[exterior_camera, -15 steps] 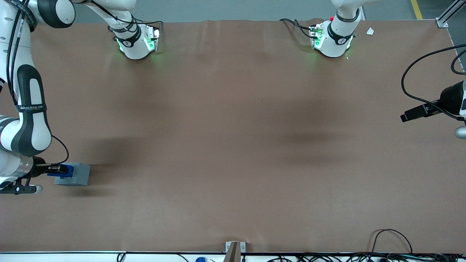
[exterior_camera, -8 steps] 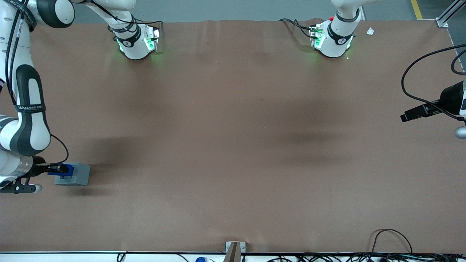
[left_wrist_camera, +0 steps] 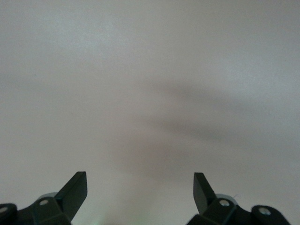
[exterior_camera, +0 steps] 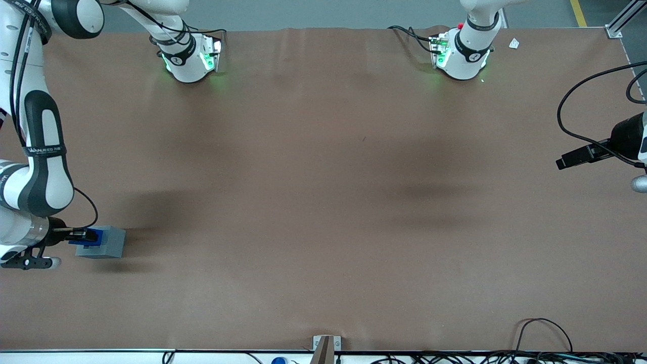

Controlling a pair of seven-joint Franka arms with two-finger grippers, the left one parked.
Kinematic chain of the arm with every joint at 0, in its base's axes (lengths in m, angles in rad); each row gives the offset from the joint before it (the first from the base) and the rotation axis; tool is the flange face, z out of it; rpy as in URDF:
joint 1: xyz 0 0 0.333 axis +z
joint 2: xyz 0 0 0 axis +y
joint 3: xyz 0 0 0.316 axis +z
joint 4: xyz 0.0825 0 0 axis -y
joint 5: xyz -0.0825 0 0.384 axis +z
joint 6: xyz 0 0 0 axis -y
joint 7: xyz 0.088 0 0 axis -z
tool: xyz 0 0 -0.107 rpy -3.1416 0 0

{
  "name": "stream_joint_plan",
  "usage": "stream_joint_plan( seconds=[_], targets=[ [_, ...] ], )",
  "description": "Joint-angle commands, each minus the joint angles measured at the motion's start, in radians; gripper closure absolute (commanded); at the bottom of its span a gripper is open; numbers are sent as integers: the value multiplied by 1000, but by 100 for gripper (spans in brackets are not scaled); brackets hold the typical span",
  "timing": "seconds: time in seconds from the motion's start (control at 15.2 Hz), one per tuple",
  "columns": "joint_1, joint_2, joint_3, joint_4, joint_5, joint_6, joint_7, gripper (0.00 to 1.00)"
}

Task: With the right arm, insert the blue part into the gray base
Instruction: 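Lower the blue block into the recess and open the right gripper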

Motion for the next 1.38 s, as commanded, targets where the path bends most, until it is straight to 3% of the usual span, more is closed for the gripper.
stream_joint_plan(
  seconds=[0.0, 0.46, 0.52, 0.59, 0.66, 0.72, 0.79, 1.05, 1.31],
  targets=[
    [-1, -6, 8, -23, 5, 25, 18, 100],
    [-7, 14, 8, -23, 5, 61, 16, 99],
    [-2, 14, 8, -23, 5, 61, 18, 94],
    [2, 14, 8, -23, 5, 59, 18, 71],
    [1, 12, 8, -22, 5, 59, 19, 30],
    [-1, 9, 9, -20, 5, 57, 19, 9],
    [1, 4, 11, -17, 5, 51, 18, 0],
    [16, -104, 12, -15, -2, 15, 9, 0],
    [31, -280, 14, -20, -9, -166, 19, 0]
  ],
)
